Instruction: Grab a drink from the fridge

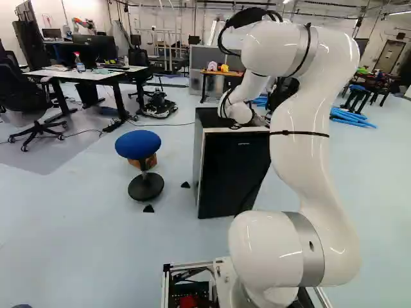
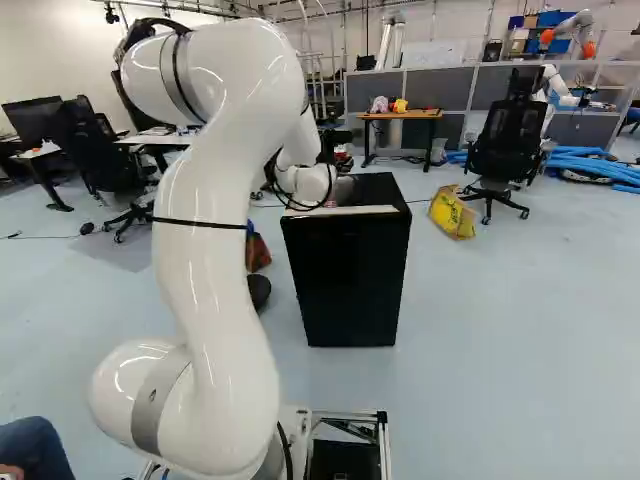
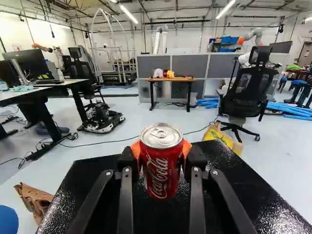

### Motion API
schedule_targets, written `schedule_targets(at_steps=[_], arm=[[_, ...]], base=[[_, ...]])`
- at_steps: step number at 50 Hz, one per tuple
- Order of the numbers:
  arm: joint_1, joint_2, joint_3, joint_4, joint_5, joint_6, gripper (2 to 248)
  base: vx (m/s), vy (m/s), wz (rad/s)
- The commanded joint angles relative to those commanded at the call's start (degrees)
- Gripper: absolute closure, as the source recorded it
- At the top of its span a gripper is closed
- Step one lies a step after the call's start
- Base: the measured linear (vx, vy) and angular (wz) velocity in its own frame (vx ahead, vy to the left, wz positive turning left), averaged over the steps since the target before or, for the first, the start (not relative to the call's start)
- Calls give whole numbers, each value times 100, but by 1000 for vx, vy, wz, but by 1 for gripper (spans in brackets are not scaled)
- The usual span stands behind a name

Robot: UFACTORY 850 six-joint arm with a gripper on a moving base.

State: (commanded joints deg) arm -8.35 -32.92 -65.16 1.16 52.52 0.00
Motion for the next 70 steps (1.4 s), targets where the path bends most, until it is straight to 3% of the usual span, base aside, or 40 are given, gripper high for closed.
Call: schedule_targets(at_steps=[32,70], arm=[[174,1020,1255,-24,-53,0,150],[485,2840,3493,-68,-146,0,150]], base=[[0,0,0],[0,0,0]])
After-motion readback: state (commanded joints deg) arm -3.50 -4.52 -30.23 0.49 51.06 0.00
